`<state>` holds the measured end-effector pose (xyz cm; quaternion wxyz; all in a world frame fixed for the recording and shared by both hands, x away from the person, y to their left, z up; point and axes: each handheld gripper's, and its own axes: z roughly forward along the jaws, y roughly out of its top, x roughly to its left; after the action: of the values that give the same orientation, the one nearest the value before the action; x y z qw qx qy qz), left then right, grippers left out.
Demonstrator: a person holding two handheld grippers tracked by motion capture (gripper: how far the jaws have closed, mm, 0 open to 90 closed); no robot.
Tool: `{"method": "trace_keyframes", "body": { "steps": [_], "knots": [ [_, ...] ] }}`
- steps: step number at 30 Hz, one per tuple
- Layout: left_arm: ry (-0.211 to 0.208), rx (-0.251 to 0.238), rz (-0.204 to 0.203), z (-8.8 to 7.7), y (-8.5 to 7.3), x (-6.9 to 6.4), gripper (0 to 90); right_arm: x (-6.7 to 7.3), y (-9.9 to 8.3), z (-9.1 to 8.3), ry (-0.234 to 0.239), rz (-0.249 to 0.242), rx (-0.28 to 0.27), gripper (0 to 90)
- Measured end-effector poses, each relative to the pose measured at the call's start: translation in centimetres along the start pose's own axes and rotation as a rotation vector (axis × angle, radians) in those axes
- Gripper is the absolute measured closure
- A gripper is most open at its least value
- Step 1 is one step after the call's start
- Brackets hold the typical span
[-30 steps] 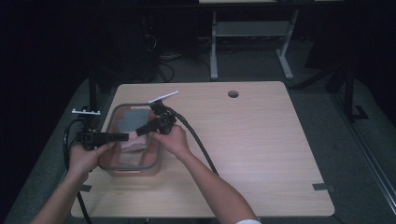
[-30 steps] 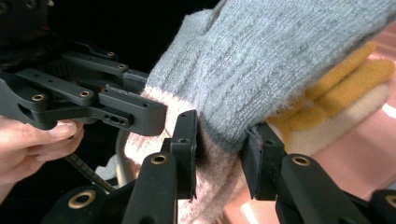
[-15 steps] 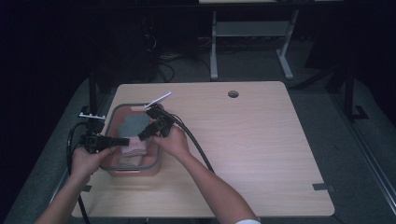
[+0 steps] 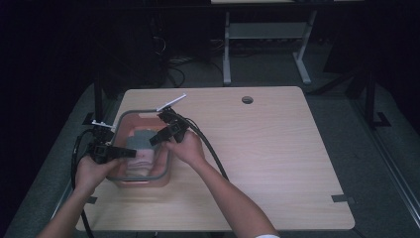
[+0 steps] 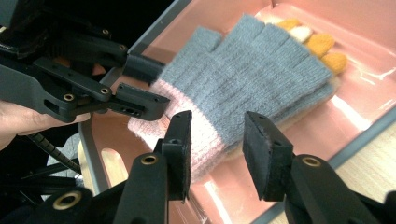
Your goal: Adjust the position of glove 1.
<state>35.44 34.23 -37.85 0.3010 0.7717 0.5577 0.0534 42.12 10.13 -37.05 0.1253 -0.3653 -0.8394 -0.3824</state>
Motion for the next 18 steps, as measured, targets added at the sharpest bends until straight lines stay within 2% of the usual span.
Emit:
{"method": "trace_keyframes", "body": {
  "steps": [6,9,11,17,18],
  "knots": [
    [0.023,-0.066,0.008,-1.4,0.6,-0.2,46.9,-0.2,0.0,-1.2,-0.002,0.003,-0.018,58.4],
    [0.013,-0.097,0.003,-2.0,0.9,-0.2,44.4,-0.2,0.0,-1.8,-0.004,0.012,-0.026,56.4],
    [-0.011,-0.116,0.0,-2.3,1.1,-0.2,42.9,-0.3,0.0,-2.3,0.002,0.007,-0.035,54.9],
    [-0.043,-0.169,0.019,-3.0,1.6,-1.1,38.1,-0.6,-0.2,-3.6,0.01,0.009,-0.061,49.5],
    [-0.058,-0.18,0.018,-3.2,1.6,-1.3,37.5,-0.7,-0.2,-3.8,0.011,0.011,-0.064,48.9]
  ]
}}
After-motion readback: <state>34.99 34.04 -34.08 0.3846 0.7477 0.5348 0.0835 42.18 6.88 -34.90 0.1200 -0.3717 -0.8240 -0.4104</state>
